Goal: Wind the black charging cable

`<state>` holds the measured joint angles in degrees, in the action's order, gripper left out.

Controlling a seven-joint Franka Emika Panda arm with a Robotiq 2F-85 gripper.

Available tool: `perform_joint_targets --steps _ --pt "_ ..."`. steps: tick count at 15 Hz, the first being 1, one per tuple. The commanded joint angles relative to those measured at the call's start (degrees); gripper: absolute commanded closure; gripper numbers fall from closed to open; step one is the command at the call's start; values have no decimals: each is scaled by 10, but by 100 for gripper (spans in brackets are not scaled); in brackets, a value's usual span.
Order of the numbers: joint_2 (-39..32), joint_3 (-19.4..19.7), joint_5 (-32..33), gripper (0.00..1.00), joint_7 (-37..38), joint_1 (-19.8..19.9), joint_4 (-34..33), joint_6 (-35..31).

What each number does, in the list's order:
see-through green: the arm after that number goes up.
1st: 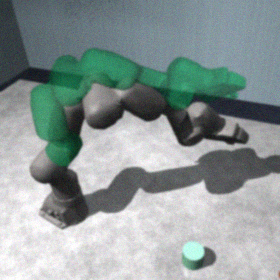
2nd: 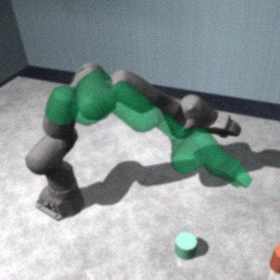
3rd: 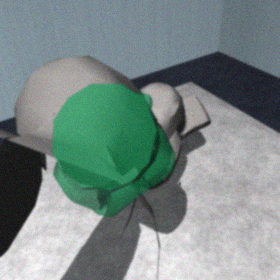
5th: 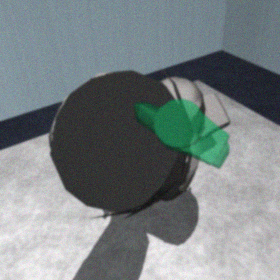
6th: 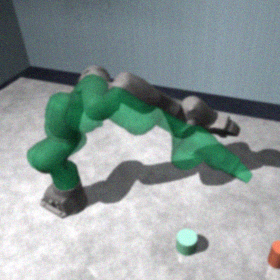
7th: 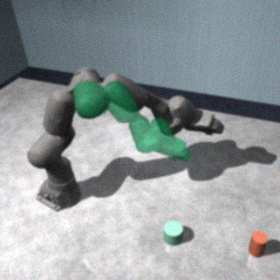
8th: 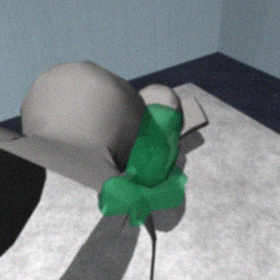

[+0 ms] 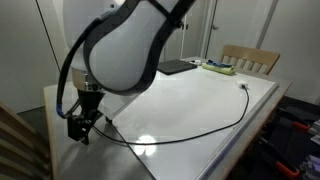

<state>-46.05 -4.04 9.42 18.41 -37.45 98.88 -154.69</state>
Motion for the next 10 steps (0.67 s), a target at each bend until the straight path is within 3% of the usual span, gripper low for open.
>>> perform_joint_targets --steps 1,4,5,6,10 --pt "-6 0 -12 0 0 3 6 -8" --pt "-4 -2 -13 0 -2 5 12 -15" --pt "-3 -1 -13 17 -2 4 13 -17" --pt "-2 -1 -12 27 -2 4 15 -19" --pt "9 2 -11 55 3 3 30 -28"
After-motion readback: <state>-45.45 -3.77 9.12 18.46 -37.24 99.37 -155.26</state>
